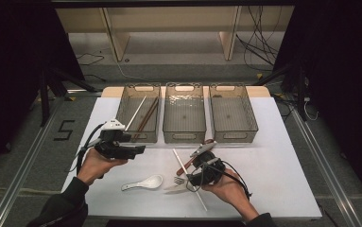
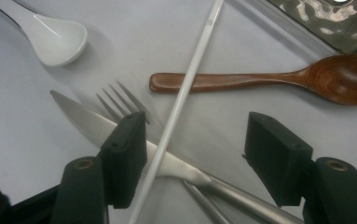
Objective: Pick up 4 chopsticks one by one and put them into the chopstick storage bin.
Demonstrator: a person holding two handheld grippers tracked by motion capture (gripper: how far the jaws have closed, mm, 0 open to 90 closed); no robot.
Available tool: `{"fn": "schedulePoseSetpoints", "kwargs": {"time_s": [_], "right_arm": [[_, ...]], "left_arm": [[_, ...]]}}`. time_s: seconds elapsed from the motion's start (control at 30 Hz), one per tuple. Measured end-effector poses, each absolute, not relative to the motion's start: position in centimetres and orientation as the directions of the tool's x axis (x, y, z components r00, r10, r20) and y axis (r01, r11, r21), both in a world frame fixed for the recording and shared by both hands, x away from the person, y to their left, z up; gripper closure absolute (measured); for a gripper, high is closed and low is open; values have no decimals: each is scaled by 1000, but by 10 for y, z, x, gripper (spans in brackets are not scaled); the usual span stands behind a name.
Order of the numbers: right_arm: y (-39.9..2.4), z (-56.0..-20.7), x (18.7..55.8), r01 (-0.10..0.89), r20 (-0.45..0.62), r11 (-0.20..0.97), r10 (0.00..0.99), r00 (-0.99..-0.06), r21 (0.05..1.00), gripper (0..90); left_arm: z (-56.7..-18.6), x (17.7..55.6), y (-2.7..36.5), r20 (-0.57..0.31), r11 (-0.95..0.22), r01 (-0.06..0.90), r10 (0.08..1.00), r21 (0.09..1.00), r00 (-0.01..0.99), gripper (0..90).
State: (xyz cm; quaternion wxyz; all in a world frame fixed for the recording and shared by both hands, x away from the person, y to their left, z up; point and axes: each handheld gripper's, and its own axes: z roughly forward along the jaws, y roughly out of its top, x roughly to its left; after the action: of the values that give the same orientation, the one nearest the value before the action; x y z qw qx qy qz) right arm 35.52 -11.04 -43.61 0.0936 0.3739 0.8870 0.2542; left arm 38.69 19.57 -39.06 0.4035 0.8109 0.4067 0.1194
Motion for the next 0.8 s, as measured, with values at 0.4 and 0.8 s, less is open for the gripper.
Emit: {"fn": "schedulePoseSetpoints", "kwargs": {"time_s": [0.4,0.8], "right_arm": [[-103,-446,365,638,37,607,710,-703,473,461],[-96,-455,371,646,47,625,702,-711,438,544]], "left_arm": [[-399,366,197,-140,-330,543,746,772,651,235],[-407,349,197,-154,-325,553,744,767,650,230]]}}
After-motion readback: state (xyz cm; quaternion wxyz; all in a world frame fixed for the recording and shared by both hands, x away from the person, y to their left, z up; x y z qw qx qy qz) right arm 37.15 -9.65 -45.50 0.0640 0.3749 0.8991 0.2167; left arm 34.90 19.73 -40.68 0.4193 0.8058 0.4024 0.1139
